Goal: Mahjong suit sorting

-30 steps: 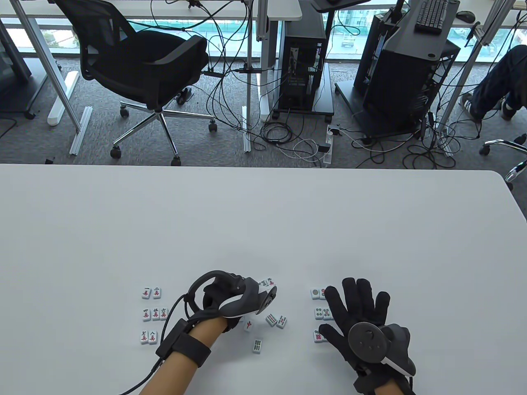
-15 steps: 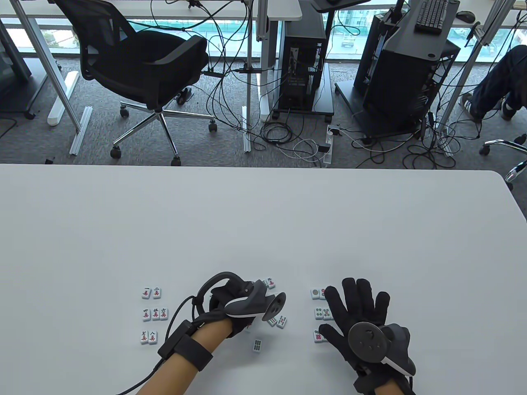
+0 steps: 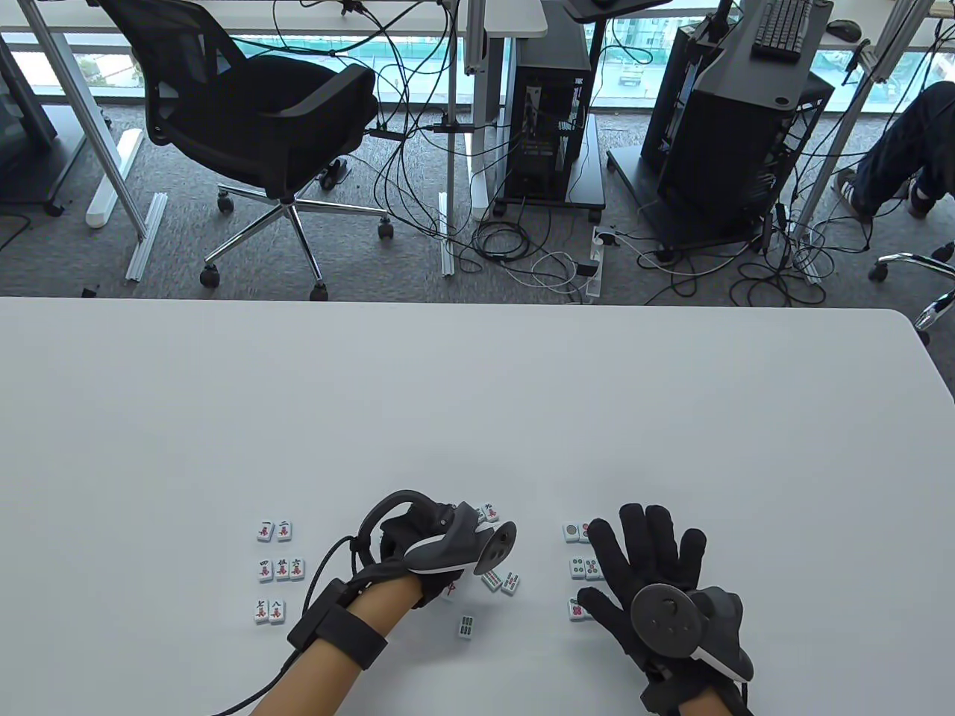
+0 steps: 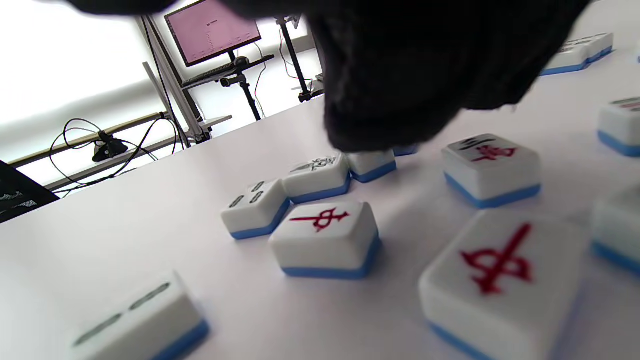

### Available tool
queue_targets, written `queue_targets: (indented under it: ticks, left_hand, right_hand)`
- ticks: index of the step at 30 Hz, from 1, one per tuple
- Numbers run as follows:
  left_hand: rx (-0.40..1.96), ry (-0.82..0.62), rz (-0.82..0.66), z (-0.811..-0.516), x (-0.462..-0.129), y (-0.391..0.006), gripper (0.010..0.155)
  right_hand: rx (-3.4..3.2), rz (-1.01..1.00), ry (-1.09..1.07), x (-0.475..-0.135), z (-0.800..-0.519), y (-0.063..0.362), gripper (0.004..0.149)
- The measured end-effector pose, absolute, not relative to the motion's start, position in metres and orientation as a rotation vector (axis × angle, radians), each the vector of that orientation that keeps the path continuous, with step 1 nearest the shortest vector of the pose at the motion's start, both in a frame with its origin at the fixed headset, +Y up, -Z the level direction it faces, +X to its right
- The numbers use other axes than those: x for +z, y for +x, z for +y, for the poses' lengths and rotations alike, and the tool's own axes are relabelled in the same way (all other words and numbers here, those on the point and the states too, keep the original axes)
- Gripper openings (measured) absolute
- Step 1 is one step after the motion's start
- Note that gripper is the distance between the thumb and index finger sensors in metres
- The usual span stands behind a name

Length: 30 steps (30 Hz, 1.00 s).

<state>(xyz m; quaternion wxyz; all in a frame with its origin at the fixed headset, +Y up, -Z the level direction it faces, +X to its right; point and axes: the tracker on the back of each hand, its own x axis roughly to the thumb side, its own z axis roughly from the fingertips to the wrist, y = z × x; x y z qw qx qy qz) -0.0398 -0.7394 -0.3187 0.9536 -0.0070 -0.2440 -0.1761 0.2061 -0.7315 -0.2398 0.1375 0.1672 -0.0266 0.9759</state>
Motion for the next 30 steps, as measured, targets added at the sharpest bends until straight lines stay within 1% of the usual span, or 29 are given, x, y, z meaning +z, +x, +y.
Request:
queue_targets:
  ticks: [4,7,12,16,20,22,26,28,30]
  left_hand:
    - [-0.423,-0.092,-0.533,-0.742,-0.315,-0.033,0.053]
    - [-0.468,-0.097,-0.546,-0.748,-0.313,-0.028,0.057]
    - [-0.479,-0.123,-0.536,-0.757,-0.316,-0.024,0.057]
    - [-0.472,-0.138,-0.527,-0.759,-0.320,-0.021,0.057]
    - [-0.479,-0.139,-0.559,-0.758,-0.320,-0.020,0.057]
    - [-0.461,-0.131,-0.568,-0.754,-0.319,-0.023,0.057]
    - [-0.372,-0.075,-0.571,-0.726,-0.318,-0.043,0.058]
    - [-0.318,-0.058,-0.514,-0.704,-0.322,-0.065,0.059]
    - [-0.280,-0.061,-0.442,-0.688,-0.329,-0.090,0.059]
  right_hand:
    - [2.825,-0.079,0.482,-0.240,-0.731,0.206,0.075]
    - [2.827,-0.079,0.483,-0.240,-0.732,0.206,0.076]
    - [2.826,-0.078,0.483,-0.240,-0.732,0.206,0.075]
    - [2.823,-0.079,0.482,-0.240,-0.732,0.207,0.075]
    - [2.824,-0.078,0.485,-0.240,-0.732,0.206,0.075]
    - [2.821,-0.082,0.486,-0.240,-0.732,0.206,0.075]
    - [2.818,-0.087,0.486,-0.240,-0.732,0.206,0.075]
    - [2.821,-0.086,0.488,-0.240,-0.732,0.206,0.076]
    - [2.820,-0.084,0.489,-0.239,-0.732,0.206,0.075]
